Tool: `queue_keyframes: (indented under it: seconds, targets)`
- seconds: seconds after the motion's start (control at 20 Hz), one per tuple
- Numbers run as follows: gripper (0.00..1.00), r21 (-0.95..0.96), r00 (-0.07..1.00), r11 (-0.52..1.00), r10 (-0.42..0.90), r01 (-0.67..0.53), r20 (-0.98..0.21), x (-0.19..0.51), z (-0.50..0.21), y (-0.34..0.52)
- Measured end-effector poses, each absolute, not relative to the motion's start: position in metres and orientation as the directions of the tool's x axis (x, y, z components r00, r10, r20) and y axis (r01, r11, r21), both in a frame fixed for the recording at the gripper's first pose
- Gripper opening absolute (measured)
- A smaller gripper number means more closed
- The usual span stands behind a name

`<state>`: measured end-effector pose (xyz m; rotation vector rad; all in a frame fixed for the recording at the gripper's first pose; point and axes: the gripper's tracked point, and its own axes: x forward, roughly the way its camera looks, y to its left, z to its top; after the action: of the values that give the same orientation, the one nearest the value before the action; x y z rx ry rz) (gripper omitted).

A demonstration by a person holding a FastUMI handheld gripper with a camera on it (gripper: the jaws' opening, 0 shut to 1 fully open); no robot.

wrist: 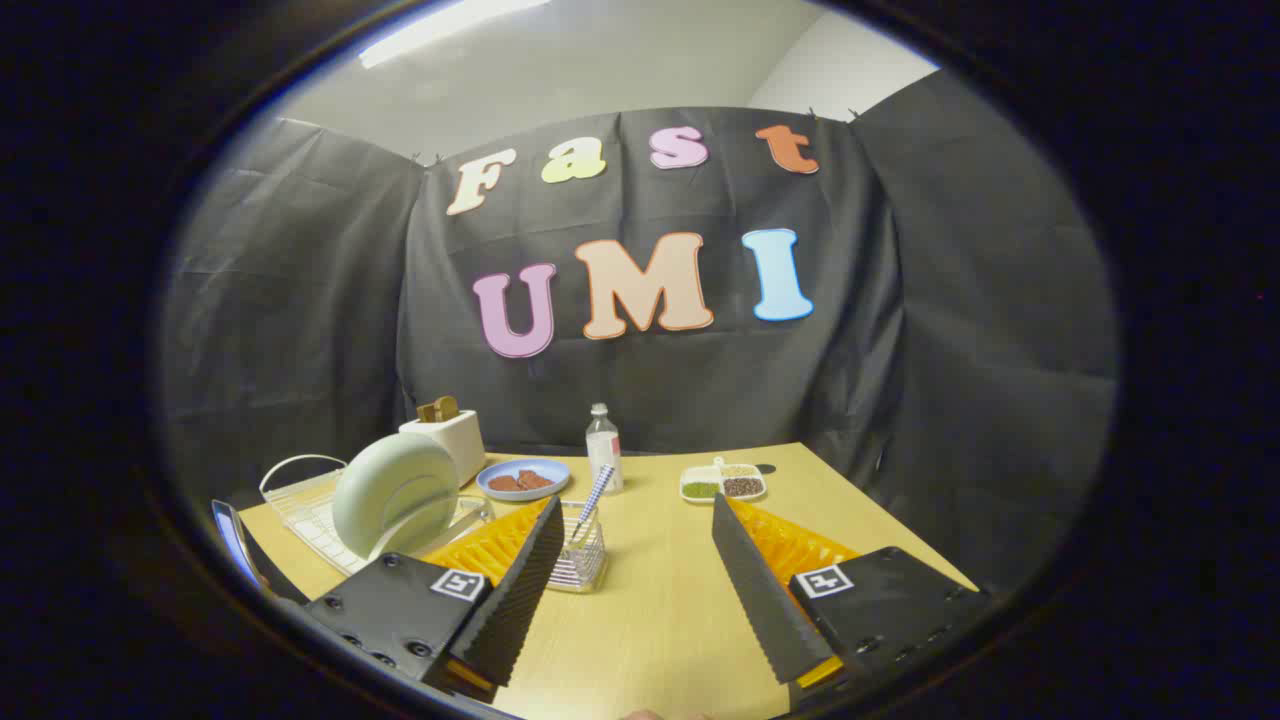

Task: Take the plate from the dish rack, then take the spoon from the basket and place it into the plate.

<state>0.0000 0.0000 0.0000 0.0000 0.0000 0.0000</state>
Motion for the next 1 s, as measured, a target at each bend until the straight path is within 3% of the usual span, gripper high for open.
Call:
queue_keyframes:
  seconds: [0.5,1.0]
  targets:
    - [0.96,0.082,0.998,0.995,-0.054,0.051,0.036,-0.018,0.011,-0.029]
    - [0.96,0.033,0.998,0.998,-0.05,0.049,0.027,-0.02,0.007,-0.025]
